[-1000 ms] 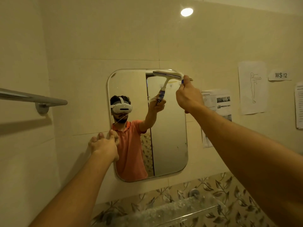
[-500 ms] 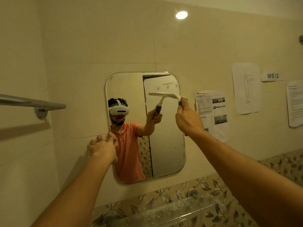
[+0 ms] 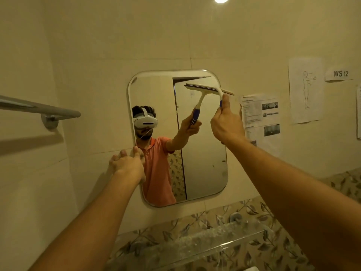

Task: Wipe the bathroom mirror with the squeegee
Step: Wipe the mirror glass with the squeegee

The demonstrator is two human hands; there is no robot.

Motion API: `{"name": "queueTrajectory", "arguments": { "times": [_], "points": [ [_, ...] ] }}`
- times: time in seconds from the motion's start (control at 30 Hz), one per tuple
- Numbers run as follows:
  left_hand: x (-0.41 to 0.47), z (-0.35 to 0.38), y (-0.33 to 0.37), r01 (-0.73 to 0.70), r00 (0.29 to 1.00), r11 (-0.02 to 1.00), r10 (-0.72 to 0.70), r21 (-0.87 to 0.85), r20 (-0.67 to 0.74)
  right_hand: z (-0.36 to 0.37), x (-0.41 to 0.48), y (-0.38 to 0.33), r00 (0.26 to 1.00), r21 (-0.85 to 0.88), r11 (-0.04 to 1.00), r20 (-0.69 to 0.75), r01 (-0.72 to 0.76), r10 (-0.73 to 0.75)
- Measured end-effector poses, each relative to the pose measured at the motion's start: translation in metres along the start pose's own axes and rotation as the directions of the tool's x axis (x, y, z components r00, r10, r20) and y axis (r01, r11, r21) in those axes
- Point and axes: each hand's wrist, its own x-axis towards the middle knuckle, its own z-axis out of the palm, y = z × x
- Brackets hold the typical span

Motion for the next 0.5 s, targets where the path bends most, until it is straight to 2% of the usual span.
{"name": "queueTrajectory", "arguments": {
  "times": [0.37, 0.5],
  "points": [
    [-0.011, 0.004, -0.002, -0.021, 1.000, 1.000, 0.021, 0.011, 0.022, 0.024, -0.060, 0.019, 0.988, -0.004, 0.996, 0.126, -0.089, 0.089],
    [-0.011, 0.004, 0.002, -0.017, 1.000, 1.000, 0.017, 0.011, 0.018, -0.005, -0.037, 0.011, 0.995, 0.114, 0.991, 0.073, -0.071, 0.063]
  ]
}}
